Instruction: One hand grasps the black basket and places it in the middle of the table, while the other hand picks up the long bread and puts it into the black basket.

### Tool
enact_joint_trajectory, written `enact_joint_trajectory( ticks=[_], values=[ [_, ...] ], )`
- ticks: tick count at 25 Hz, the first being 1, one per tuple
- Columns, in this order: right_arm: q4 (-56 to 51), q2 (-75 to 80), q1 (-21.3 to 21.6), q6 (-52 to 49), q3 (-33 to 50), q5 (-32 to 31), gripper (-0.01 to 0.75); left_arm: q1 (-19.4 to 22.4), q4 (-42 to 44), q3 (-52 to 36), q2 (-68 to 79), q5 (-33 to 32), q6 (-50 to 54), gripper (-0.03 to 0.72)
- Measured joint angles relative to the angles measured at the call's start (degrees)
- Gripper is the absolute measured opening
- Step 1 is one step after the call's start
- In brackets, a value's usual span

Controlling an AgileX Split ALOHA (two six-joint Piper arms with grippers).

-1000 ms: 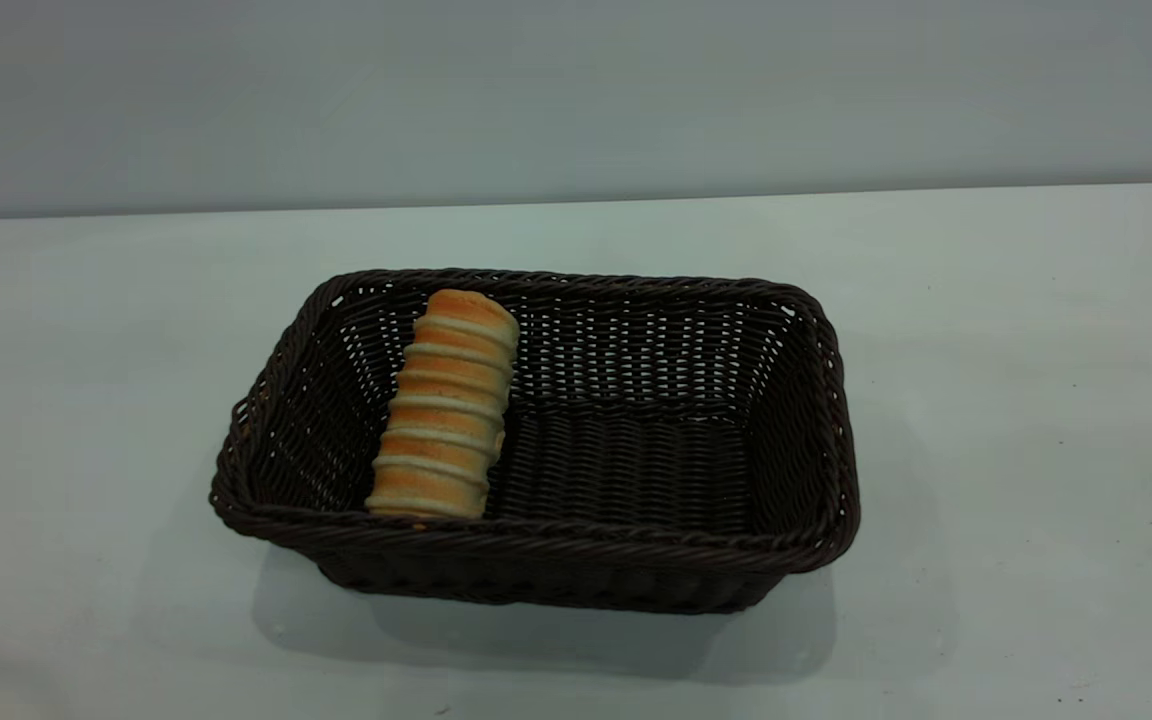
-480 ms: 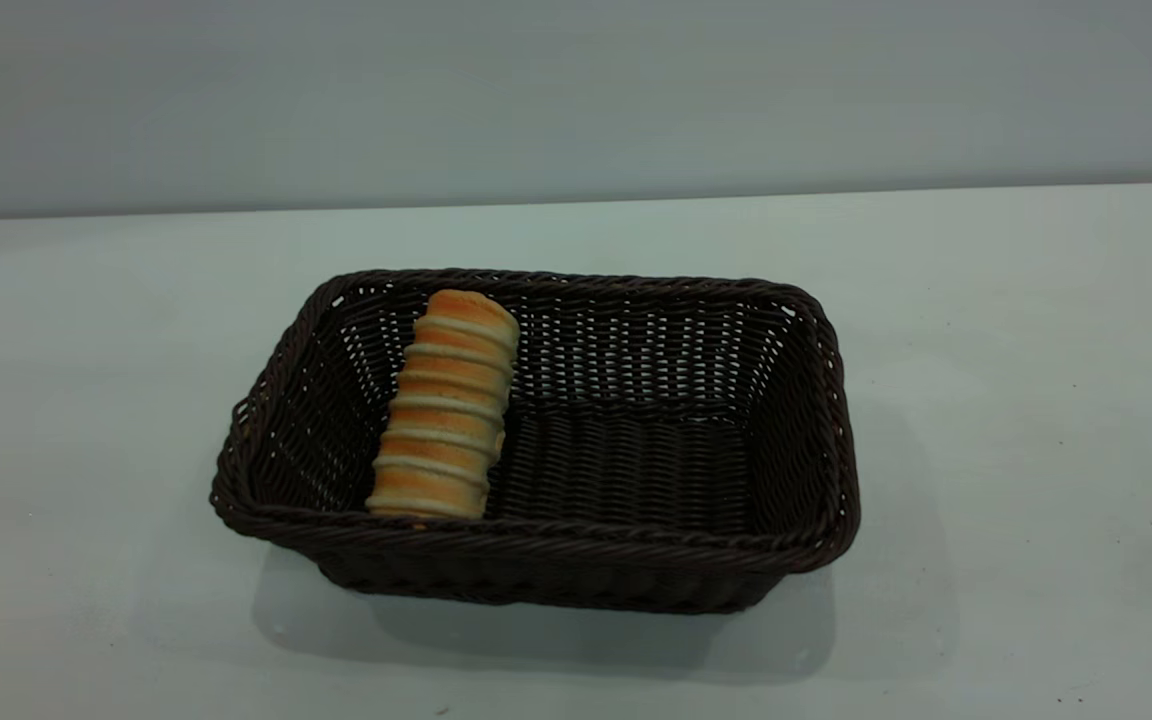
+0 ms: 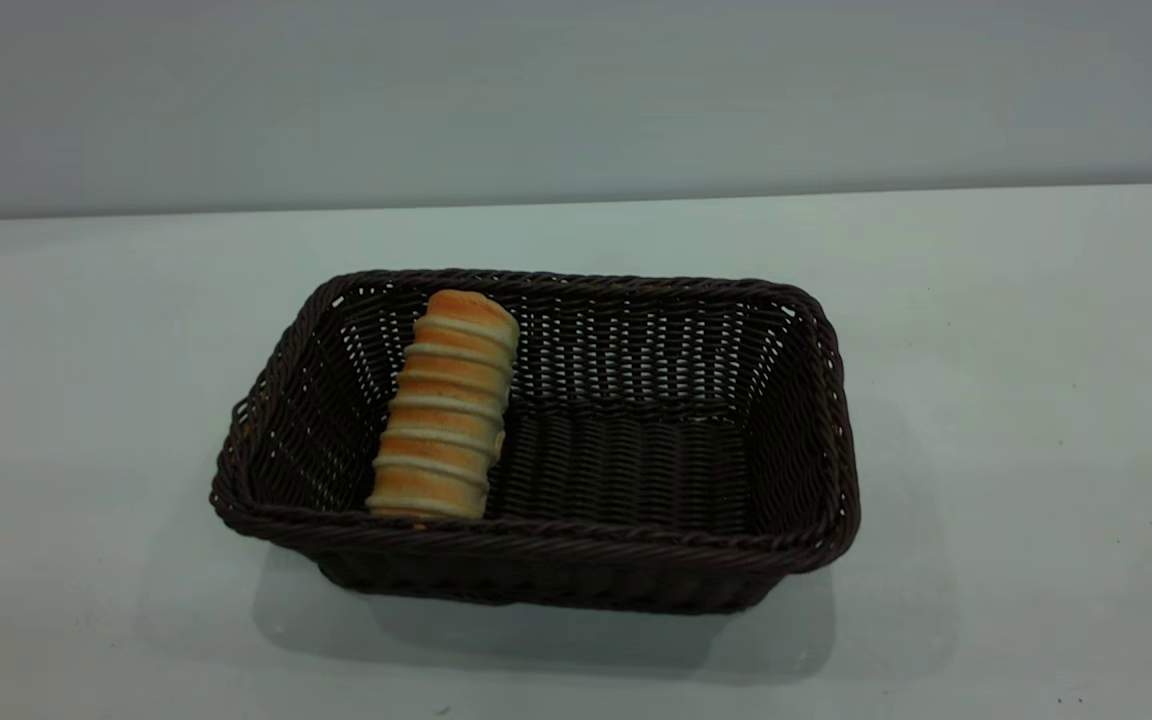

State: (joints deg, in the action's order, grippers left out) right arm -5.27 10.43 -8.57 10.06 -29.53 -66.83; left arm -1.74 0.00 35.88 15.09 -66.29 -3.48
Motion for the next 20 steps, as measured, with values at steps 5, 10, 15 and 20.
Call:
enact_joint_trajectory(
  ticks=[5,10,15,20],
  values=[
    [3.4,-0.9,0.0,-2.1,2.1,1.5,0.527,0.0,0.0,-6.7,-2.1,1.2,0.3,0.580],
    [5.3,-0.9,0.0,-4.6,2.1,1.7,0.527,0.0,-0.5,-8.0,-2.4,1.5,0.5,0.580],
    [5.3,-0.9,0.0,-5.0,2.1,1.8,0.527,0.0,-0.7,-8.0,-2.4,1.6,0.5,0.580],
    [5.3,-0.9,0.0,-5.1,2.2,1.8,0.527,0.0,-1.1,-8.0,-2.4,1.6,0.5,0.580]
  ],
)
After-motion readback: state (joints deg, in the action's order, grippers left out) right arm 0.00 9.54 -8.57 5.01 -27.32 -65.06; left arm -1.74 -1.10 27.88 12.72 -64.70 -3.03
